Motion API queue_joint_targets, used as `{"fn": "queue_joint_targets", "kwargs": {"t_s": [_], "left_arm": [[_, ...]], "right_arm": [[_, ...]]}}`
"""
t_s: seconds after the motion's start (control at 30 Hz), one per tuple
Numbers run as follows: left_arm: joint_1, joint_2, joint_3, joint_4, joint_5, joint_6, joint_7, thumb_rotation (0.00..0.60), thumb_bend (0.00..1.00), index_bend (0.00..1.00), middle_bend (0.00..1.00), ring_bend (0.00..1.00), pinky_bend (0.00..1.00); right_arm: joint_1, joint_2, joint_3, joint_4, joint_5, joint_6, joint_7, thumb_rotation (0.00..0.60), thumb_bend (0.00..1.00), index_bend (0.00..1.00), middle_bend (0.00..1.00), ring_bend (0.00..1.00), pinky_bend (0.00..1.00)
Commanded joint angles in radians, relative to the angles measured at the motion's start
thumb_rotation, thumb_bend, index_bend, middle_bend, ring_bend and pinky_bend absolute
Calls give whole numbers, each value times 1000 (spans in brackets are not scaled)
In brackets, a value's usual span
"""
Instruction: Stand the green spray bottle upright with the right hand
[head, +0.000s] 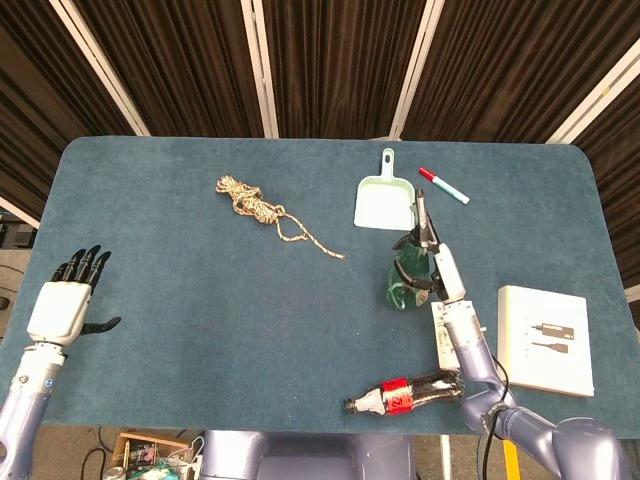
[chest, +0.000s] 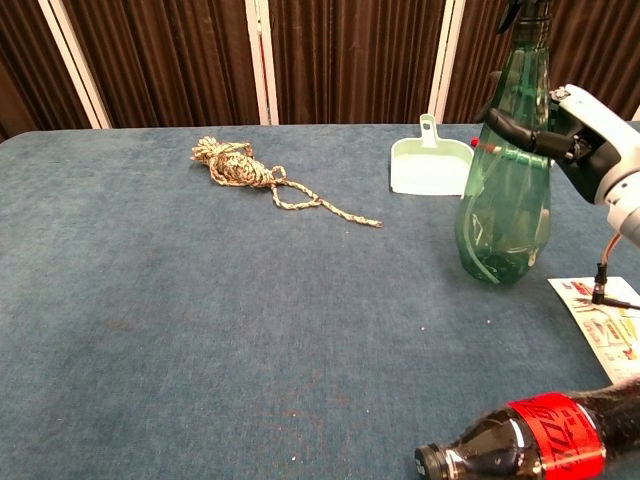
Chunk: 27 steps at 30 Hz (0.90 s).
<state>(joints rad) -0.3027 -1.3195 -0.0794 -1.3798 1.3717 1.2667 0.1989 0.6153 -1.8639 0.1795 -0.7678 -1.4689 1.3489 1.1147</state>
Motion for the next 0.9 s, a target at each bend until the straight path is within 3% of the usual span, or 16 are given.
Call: {"fn": "queue_joint_targets", "kwargs": {"t_s": [0.03,0.23,0.9], "left_arm": [[2,1,2,-1,2,4,-1,600,56,0,0,0,175],[4,2,3,1,0,3,-3,600,56,0,0,0,174],[11,5,13,-8,16,18,-3,600,56,0,0,0,174]], "right_arm": [[-8,-27,-5,34,-19,36,13,600,690,799,17,0,0],[-21,-57,29,48,-6,93,45,600,689,795,15,0,0],[-57,-178,3,216,-24,131,97,600,688,773,8,0,0]]}}
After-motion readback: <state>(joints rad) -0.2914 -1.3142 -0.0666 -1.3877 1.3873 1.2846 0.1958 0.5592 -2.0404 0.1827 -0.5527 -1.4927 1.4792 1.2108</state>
